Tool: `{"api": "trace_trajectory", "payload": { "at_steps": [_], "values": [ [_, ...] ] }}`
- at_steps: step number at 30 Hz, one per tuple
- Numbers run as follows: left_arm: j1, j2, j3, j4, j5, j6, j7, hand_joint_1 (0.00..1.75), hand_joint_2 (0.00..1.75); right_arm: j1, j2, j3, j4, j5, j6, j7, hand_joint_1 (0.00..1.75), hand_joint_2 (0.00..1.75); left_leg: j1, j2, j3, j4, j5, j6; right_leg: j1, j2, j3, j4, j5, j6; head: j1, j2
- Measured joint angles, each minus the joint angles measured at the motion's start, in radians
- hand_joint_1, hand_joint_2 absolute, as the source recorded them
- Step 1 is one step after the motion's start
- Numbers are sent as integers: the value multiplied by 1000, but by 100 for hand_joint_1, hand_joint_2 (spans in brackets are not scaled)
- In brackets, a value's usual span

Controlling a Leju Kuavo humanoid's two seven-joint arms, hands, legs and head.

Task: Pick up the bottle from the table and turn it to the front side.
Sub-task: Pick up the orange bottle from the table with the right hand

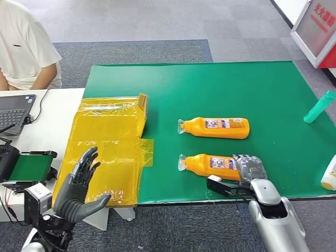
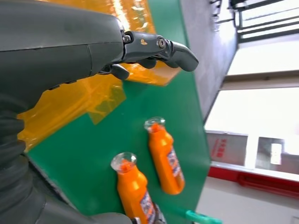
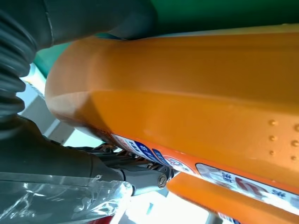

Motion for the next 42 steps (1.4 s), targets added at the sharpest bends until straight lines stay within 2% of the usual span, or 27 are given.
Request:
{"api": "trace_trajectory", "payload": {
  "at_steps": [6, 14, 20, 25, 28, 31, 36, 42],
  "values": [
    [-35, 30, 11, 0, 28, -17, -8, 0, 175, -75, 32, -19, 84, -7, 15, -2, 175, 175, 0, 1, 1, 0, 3, 0, 0, 0, 0, 0, 3, 0, 0, 0],
    [-41, 43, 13, 0, 27, -17, -8, 0, 175, -84, 45, -27, 102, -27, 15, -3, 175, 175, 0, 1, 1, 0, 4, 0, 0, 0, 0, 0, 4, 0, 0, 0],
    [-47, 45, 5, 0, 24, -10, -2, 0, 175, -46, 59, -61, 48, -127, -3, -32, 175, 175, 0, 0, -1, 0, 4, 0, 0, 0, -1, 0, 4, 0, 0, 0],
    [-36, 42, -8, 0, 16, 4, 8, 0, 175, 41, 123, -97, -81, -363, -5, -83, 175, 175, 0, 0, -7, 0, 4, 0, 0, 0, -7, 0, 4, 0, 0, 0],
    [-24, 36, -13, 0, 3, 6, 7, 0, 175, 85, 175, -105, -168, -546, 18, -89, 175, 175, 0, 0, -11, 0, 5, -1, 1, 0, -11, 0, 4, 0, 0, 0],
    [-13, 30, -14, 0, -1, 6, 3, 0, 175, 114, 209, -105, -226, -655, 29, -90, 175, 175, 0, 0, -13, 0, 4, -1, 1, 0, -13, 0, 3, 0, 0, 0],
    [-10, 21, -13, 0, -1, 6, -4, 0, 175, 154, 233, -90, -293, -907, 38, -111, 175, 175, 0, 0, -15, 0, 3, 0, 0, 0, -13, 0, 2, 1, 0, 0],
    [-13, 7, -22, 0, 13, 24, 2, 0, 175, 191, 254, -46, -380, -1113, 26, -135, 175, 175, 0, 0, -15, 0, 3, 0, 0, 0, -14, 0, 2, 1, 0, 0]
  ]
}}
